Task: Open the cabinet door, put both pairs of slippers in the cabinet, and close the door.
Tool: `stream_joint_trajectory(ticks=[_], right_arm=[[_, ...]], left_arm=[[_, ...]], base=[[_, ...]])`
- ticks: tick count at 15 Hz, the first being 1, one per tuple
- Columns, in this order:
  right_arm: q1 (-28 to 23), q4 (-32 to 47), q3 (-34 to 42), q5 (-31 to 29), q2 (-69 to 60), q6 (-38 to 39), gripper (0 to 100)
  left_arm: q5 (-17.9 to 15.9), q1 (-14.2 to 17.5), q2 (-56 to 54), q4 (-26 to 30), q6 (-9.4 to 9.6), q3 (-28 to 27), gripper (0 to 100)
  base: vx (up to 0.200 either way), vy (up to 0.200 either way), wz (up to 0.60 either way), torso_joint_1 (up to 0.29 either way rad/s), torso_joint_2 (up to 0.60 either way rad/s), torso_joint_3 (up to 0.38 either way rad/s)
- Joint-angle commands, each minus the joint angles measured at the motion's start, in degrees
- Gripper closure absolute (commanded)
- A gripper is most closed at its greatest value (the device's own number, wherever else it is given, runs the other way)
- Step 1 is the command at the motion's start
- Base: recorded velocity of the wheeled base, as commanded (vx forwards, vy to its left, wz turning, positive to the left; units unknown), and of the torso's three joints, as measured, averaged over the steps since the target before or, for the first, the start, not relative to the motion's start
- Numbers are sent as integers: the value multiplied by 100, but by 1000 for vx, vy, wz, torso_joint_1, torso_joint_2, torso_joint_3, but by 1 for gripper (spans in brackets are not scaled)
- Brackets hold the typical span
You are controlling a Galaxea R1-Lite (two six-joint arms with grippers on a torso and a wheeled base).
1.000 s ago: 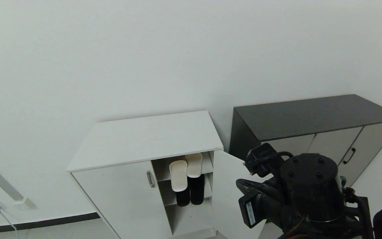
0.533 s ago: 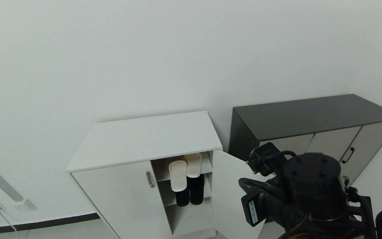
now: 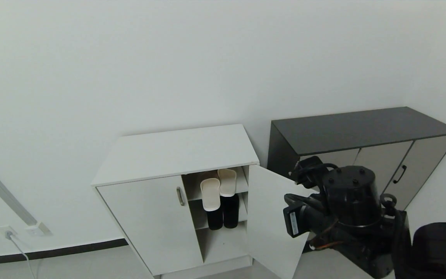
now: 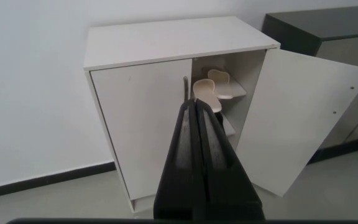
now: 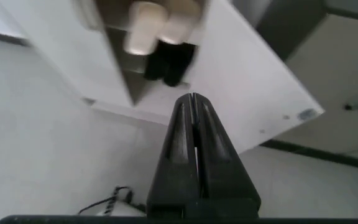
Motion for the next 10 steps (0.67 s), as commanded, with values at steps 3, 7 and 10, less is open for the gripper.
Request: stream_joint_trajectory(ticks=[3, 7, 10], right_arm=[[-906, -156, -955, 19, 1085, -131, 100], [-1610, -121, -1895, 186, 1859, -140, 100], [-1900, -130, -1966, 414, 2052, -131, 100]], left_arm=[[1, 0, 9, 0, 0, 0, 100], [1, 0, 9, 0, -9, 0, 100], [1, 0, 9, 0, 0, 0, 100]], base=[[0, 0, 0, 0, 0, 0], [0, 0, 0, 0, 0, 0], [0, 0, 0, 0, 0, 0]])
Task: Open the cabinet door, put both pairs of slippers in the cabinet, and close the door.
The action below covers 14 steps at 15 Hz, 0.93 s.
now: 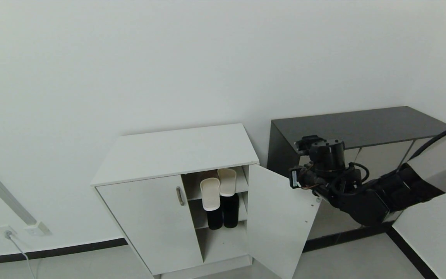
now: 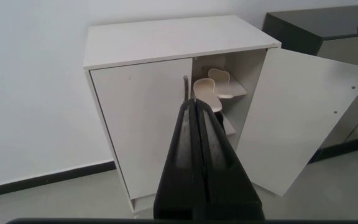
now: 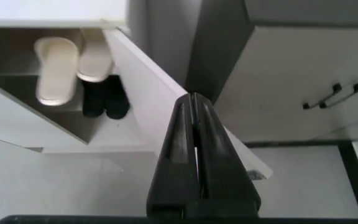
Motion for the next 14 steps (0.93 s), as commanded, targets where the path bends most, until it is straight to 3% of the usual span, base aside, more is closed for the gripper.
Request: stream_joint_trajectory(ticks=[1, 14], right_arm=[[-211, -20, -47, 109, 317, 26, 100], [-738, -319, -346, 329, 1249, 263, 100]], left_arm=[[-2, 0, 9, 0, -9, 0, 100], [121, 0, 9, 0, -53, 0, 100]], base=[[0, 0, 0, 0, 0, 0], [0, 0, 0, 0, 0, 0]])
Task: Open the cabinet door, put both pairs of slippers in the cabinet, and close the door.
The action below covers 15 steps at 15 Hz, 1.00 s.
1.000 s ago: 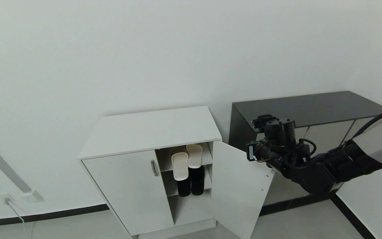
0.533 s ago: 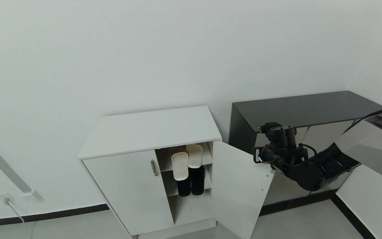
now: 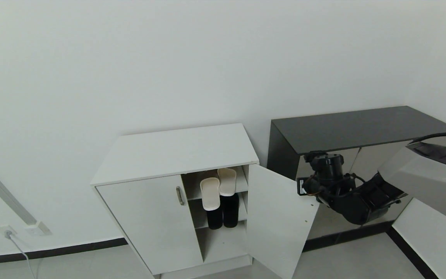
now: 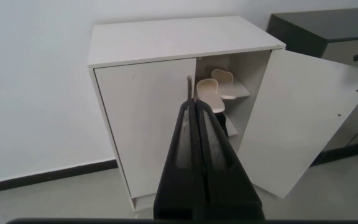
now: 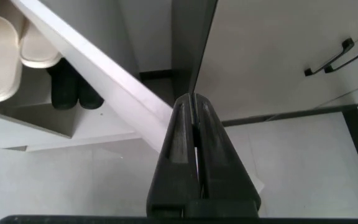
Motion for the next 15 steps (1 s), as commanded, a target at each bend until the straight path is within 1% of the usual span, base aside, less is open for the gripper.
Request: stream_joint_trajectory(ticks=[1, 9, 11, 15], right_arm=[[-22, -18, -39, -3, 163, -1, 100], [40, -10, 13, -3, 163, -10, 100], [260, -10, 207, -3, -4, -1, 100], [1051, -18, 787, -12, -531, -10, 100]], left_arm=[[3, 0, 0, -9, -2, 0, 100], [3, 0, 0, 0, 7, 0, 100], [3, 0, 9, 0, 7, 0, 100], [3, 0, 9, 0, -2, 0, 100]], base=[[0, 0, 0, 0, 0, 0], [0, 0, 0, 0, 0, 0], [0, 0, 0, 0, 0, 0], [0, 0, 0, 0, 0, 0]])
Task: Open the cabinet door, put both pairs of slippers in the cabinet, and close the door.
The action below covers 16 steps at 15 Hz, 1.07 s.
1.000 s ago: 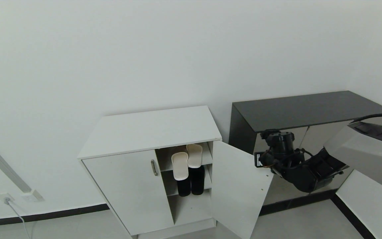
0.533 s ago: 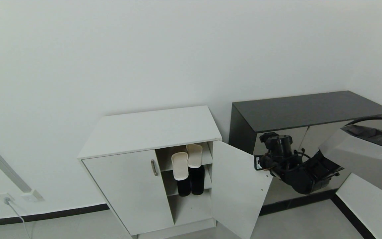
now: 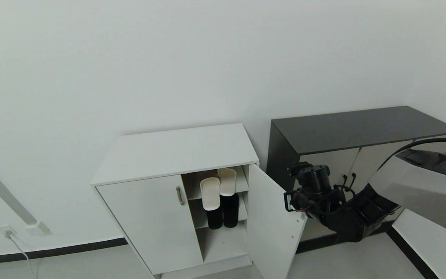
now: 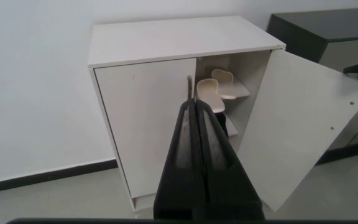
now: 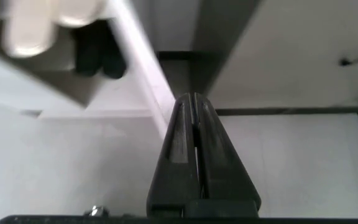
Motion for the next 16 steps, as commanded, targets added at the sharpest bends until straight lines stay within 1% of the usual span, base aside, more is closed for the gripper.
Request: stream_joint_trajectory(ticks=[1, 6, 9, 11, 13, 16], right_arm=[[389, -9, 257, -15, -394, 0, 100], [486, -114, 653, 3, -956, -114, 100], [591, -114, 688, 3, -974, -158, 100], [697, -123, 776, 12, -974, -176, 100], [732, -140, 881, 275, -1000, -185, 100], [732, -158, 908, 311, -991, -185, 100]], left_arm=[[0, 0, 9, 0, -2, 0, 100], [0, 0, 9, 0, -2, 0, 100], [0, 0, 9, 0, -2, 0, 100], [0, 0, 9, 0, -2, 0, 100], [0, 0, 0, 0, -2, 0, 100], [0, 0, 9, 0, -2, 0, 100]], base=[[0, 0, 0, 0, 0, 0], [0, 0, 0, 0, 0, 0], [0, 0, 0, 0, 0, 0], [0, 0, 600, 5, 2, 5], [0, 0, 600, 0, 0, 2], [0, 0, 600, 4, 4, 2]])
